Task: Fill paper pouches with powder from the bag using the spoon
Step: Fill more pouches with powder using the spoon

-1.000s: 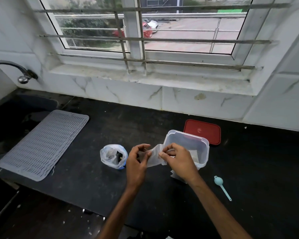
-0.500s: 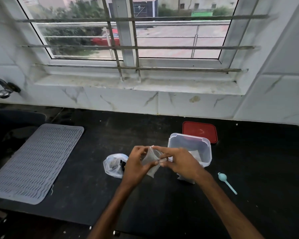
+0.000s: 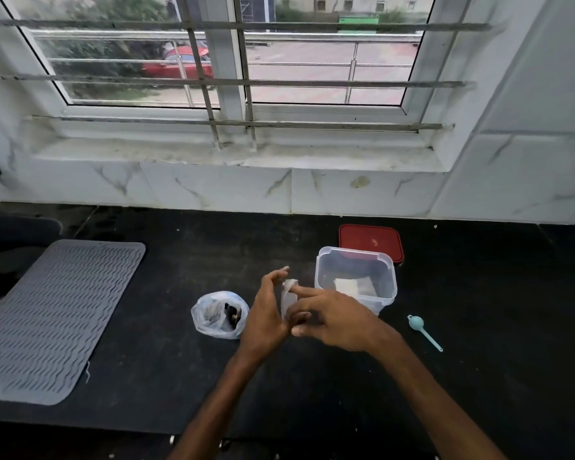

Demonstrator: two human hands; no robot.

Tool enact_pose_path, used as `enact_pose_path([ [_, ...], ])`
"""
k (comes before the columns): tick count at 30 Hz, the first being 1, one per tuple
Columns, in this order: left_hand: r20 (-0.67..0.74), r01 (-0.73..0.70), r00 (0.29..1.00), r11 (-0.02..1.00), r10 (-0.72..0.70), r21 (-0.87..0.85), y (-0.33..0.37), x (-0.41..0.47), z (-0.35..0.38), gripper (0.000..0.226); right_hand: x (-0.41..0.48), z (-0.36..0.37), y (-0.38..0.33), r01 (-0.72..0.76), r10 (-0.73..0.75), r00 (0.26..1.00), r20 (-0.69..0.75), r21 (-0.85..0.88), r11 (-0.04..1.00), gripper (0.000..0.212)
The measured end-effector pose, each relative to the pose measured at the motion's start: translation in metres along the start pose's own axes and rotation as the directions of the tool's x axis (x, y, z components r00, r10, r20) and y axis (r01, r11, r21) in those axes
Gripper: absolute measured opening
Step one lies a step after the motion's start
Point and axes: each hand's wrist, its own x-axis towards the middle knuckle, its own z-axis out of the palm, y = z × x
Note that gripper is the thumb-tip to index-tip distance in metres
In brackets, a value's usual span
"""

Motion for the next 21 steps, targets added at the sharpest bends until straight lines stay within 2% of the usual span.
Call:
enact_pose_path([
  [1,0.031,-0.015,0.999,1.0,0.014,0.009,0.002,0.0,0.0,0.075,-0.001,-0.001,-0.001,0.001,-0.001,1.0,0.004,-0.008,1.0,0.022],
  [3,0.04,-0.03,0.999,0.999,0.03,0.016,0.005,0.002,0.001,0.065,-0.003,-0.004,-0.004,-0.016,0.016,1.0,-0.011,0.007,1.0,0.028],
  [6,-0.058,-0.053,0.997,0.998,0.055,0.04,0.01,0.003,0.005,0.041,-0.006,-0.003,-0.007,-0.037,0.038,0.999,-0.027,0.026,0.999,0.045],
  [9,-0.135,-0.082,0.986,0.993,0.094,0.09,0.011,0.001,0.008,0.033,-0.007,0.004,-0.01,-0.023,0.023,0.998,-0.057,-0.013,1.0,0.046],
  [11,-0.13,-0.094,0.986,0.991,0.106,0.096,0.01,0.0,0.01,0.038,-0.008,0.003,-0.009,-0.02,0.016,0.998,-0.055,-0.081,0.997,0.049],
  [15,-0.079,-0.122,0.988,0.989,0.129,0.088,0.007,0.001,0.003,0.063,-0.009,-0.003,-0.006,-0.051,0.053,0.999,0.008,-0.182,0.982,0.067],
  [18,-0.012,-0.103,0.995,0.994,0.103,0.043,0.003,0.0,0.001,0.068,-0.008,-0.003,-0.001,-0.073,0.074,0.996,0.043,-0.038,0.997,0.088],
  [21,-0.034,-0.055,0.998,0.998,0.056,0.042,0.001,0.0,0.009,0.055,-0.004,0.001,0.01,-0.077,0.074,0.997,0.028,0.095,0.993,0.092],
])
